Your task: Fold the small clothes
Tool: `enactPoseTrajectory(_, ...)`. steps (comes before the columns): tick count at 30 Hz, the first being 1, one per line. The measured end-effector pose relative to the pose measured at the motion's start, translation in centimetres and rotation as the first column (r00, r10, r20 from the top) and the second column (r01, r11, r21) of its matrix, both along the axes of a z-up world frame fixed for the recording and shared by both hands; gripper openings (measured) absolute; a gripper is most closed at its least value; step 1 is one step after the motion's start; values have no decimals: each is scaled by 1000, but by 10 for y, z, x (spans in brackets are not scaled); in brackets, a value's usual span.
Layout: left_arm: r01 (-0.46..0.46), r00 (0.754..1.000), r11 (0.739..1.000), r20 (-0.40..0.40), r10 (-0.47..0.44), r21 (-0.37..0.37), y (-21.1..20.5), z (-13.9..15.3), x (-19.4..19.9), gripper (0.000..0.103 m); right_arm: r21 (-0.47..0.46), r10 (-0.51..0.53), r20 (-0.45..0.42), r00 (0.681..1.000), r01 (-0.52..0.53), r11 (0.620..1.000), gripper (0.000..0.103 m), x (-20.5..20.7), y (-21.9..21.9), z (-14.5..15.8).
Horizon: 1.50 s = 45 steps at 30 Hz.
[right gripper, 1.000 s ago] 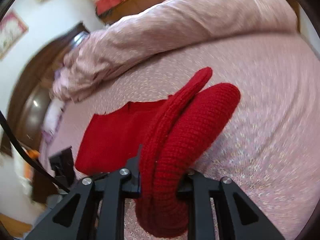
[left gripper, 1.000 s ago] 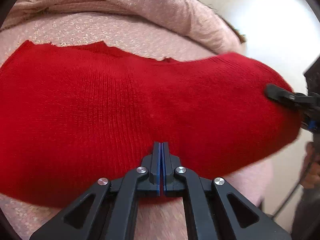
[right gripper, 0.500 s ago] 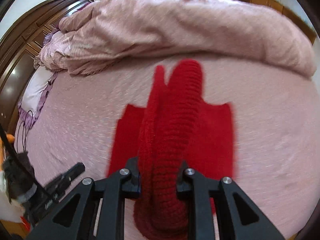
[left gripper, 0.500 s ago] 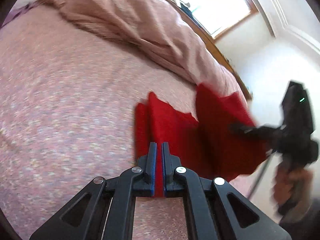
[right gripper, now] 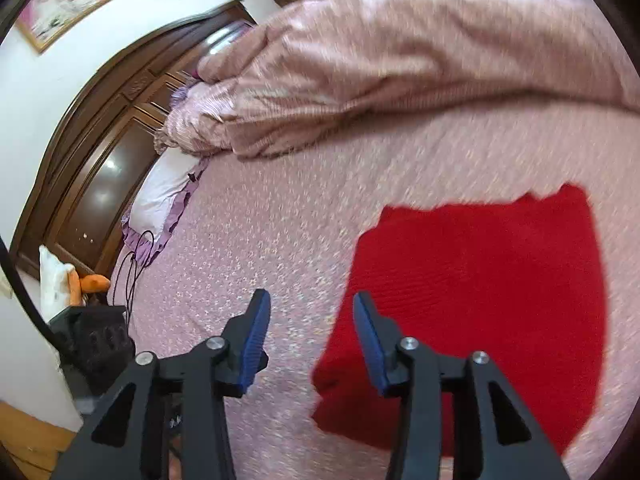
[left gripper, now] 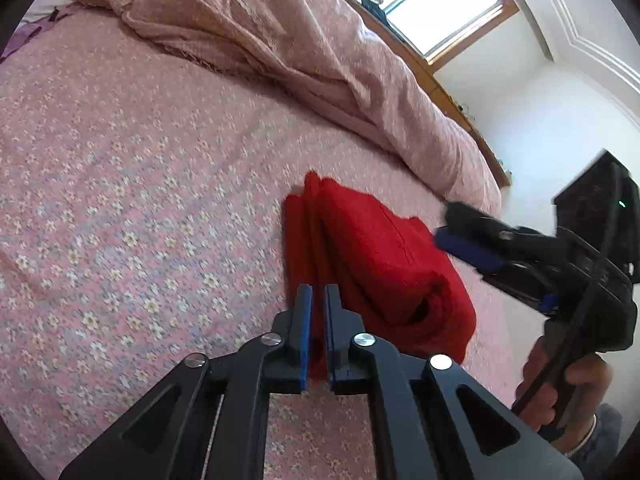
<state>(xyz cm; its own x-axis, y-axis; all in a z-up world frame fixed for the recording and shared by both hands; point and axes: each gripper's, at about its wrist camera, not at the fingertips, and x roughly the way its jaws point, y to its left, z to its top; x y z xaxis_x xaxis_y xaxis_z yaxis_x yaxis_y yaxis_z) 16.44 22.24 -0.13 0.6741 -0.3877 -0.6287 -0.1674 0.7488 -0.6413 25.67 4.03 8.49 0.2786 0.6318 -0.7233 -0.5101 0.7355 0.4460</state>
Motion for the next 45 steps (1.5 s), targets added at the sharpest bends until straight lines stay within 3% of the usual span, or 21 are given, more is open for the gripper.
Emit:
enactPoseTrajectory(1, 4, 1000, 1000, -7, -4, -6, 1, 0, -1, 7, -1, -1, 16, 1000, 1, 1000, 50, -3, -8, 2)
enactPoseTrajectory(4, 27, 1000, 999, 0, -27, -42, -6, 3, -4, 16, -29, -32, 120, 992, 36, 999, 67, -25, -53, 6)
enactPoseTrajectory(6, 41, 999, 996, 29, -39, -84, -10, 9, -9, 41, -77, -71, 237, 969, 91, 993, 70, -46, -94, 1)
enactPoseTrajectory(7, 56, 997, 988, 56, -49, -141, -12, 12, -12, 50, -89, -82, 272, 959, 110, 990, 71, -51, -106, -3)
enactPoseTrajectory(8, 68, 996, 979, 71, -55, -193, -12, 11, -15, 67, -101, -105, 321, 941, 144, 984, 76, -62, -127, -10)
enactPoseTrajectory(9, 80, 995, 963, 81, -61, -258, -13, 8, -16, 76, -103, -138, 357, 924, 186, 977, 82, -72, -148, -19)
enactPoseTrajectory(11, 99, 995, 917, 69, -78, -387, -18, -3, -9, 80, -86, -185, 382, 906, 234, 968, 84, -83, -178, -37)
enactPoseTrajectory(12, 102, 995, 894, 42, -93, -436, -22, -11, -1, 80, -84, -199, 378, 904, 248, 965, 84, -87, -189, -49)
enactPoseTrajectory(14, 84, 995, 886, -4, -96, -457, -28, -17, 9, 80, -98, -212, 360, 909, 263, 960, 84, -87, -198, -68)
enactPoseTrajectory(18, 85, 992, 915, -54, -115, -394, -47, -20, 39, 80, -112, -179, 346, 921, 230, 967, 84, -83, -189, -91)
enactPoseTrajectory(23, 60, 992, 922, -80, -98, -383, -54, -23, 72, 80, -200, -107, 417, 903, 206, 958, 84, -83, -161, -98)
enactPoseTrajectory(24, 62, 992, 925, -78, -98, -374, -56, -23, 79, 69, -225, -92, 429, 898, 205, 953, 84, -81, -155, -101)
enactPoseTrajectory(25, 67, 992, 936, -82, -101, -344, -56, -23, 83, 51, -243, -83, 438, 895, 207, 948, 84, -78, -150, -103)
enactPoseTrajectory(26, 72, 991, 951, -88, -103, -301, -58, -19, 87, 22, -249, -82, 439, 895, 209, 946, 84, -75, -145, -104)
enactPoseTrajectory(28, 93, 994, 964, -33, -104, -249, -65, -2, 90, 21, -245, -103, 454, 885, 235, 941, 84, -70, -138, -99)
enactPoseTrajectory(32, 171, 977, 961, 162, -137, -219, -79, 46, 93, 20, -240, -171, 507, 845, 329, 913, 84, -59, -126, -93)
enactPoseTrajectory(36, 198, 951, 969, 271, -152, -150, -82, 75, 92, 20, -314, -160, 453, 877, 324, 892, 83, -43, -111, -107)
enactPoseTrajectory(39, 175, 958, 981, 243, -150, -87, -74, 63, 92, 20, -257, -245, 515, 821, 421, 870, 82, -55, -130, -98)
enactPoseTrajectory(40, 164, 967, 983, 211, -145, -80, -68, 51, 92, 20, -251, -259, 516, 816, 434, 865, 82, -57, -137, -97)
enactPoseTrajectory(43, 126, 989, 989, 82, -119, -81, -53, 7, 92, 20, -303, -247, 478, 843, 422, 854, 82, -60, -146, -107)
enactPoseTrajectory(45, 106, 994, 989, 36, -103, -99, -49, -9, 91, 20, -305, -264, 470, 842, 436, 847, 82, -63, -154, -109)
